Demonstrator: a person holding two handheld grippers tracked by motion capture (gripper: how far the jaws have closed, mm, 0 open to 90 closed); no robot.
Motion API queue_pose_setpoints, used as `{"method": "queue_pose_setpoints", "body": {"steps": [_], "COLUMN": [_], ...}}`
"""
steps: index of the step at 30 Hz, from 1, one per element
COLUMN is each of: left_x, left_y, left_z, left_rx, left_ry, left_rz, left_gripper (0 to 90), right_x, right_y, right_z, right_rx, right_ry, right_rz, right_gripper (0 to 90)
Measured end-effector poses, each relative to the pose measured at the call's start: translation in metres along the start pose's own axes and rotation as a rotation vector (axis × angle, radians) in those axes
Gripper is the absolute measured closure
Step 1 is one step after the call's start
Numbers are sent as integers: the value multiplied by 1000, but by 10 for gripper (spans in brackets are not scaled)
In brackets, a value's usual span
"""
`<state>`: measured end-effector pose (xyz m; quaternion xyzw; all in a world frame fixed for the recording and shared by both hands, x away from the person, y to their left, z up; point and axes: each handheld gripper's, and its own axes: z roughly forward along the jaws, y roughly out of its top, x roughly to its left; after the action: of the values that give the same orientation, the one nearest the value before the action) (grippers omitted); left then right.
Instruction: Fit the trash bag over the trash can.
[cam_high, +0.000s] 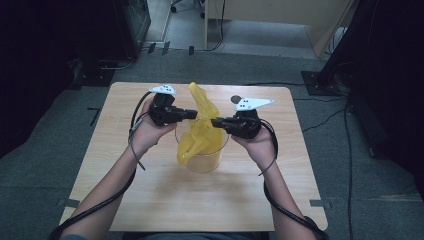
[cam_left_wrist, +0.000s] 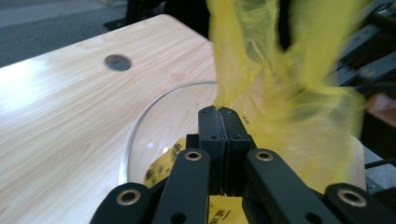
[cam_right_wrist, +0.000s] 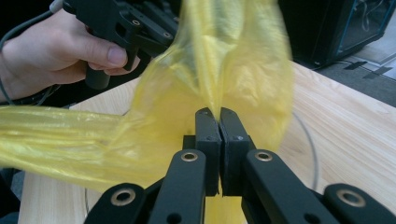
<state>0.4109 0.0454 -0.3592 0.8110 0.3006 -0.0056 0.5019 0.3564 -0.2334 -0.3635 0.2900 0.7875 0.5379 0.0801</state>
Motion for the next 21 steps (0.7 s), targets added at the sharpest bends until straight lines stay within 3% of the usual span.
{"method": "queue_pose_setpoints", "body": {"steps": [5, 13, 17, 21], "left_x": [8, 14, 11, 10], "left_y": [-1, -3, -3, -4], "left_z": [-12, -22, -23, -20], "left_rx": [-31, -26, -11, -10], "left_ry": [20, 27, 38, 40], "left_rz": [-27, -39, -19, -43], "left_gripper": [900, 900, 900, 900], "right_x": [-8, -25, -29, -30], "right_y": [0, -6, -7, -9], "right_z": [-12, -29, -32, -30], "right_rx": [-12, -34, -29, -28], "right_ry": [-52, -122, -126, -115], "right_rz": [17, 74, 84, 96], "right_gripper": [899, 900, 900, 876]}}
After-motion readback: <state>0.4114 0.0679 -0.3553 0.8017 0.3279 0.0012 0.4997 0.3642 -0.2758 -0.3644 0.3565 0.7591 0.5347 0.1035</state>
